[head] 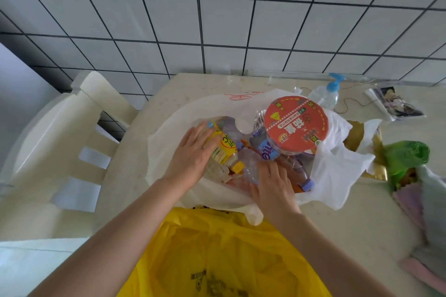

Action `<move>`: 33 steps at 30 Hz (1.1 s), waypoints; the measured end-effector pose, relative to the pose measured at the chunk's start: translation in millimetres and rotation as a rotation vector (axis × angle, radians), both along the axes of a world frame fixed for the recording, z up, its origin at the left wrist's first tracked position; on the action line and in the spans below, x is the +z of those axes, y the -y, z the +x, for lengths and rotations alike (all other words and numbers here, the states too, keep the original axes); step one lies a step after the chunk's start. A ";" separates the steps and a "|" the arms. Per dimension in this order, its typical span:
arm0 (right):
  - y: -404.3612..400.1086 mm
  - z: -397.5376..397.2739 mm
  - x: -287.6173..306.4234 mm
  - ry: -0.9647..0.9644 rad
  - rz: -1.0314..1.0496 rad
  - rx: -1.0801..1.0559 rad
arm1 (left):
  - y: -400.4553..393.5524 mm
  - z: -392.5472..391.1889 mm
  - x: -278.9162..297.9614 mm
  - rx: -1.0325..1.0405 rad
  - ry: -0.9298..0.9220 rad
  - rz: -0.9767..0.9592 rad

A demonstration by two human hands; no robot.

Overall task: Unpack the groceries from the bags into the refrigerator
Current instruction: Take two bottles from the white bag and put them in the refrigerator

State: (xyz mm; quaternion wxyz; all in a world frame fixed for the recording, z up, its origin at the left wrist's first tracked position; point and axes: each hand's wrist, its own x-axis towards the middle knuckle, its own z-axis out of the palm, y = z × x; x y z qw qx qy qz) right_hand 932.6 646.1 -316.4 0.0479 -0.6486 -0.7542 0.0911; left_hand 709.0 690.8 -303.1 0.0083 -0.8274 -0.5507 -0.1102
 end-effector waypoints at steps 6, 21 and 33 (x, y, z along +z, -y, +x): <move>-11.2 -21.0 -11.2 0.191 -0.094 -0.145 | -27.3 10.8 -2.0 -0.122 -0.280 -0.133; -12.4 -42.6 -15.5 0.204 -0.237 -0.284 | -45.5 1.0 -15.5 -0.275 -0.201 0.214; 2.5 -3.5 18.8 -0.264 -0.234 -0.207 | 21.8 25.5 25.1 0.062 0.358 0.086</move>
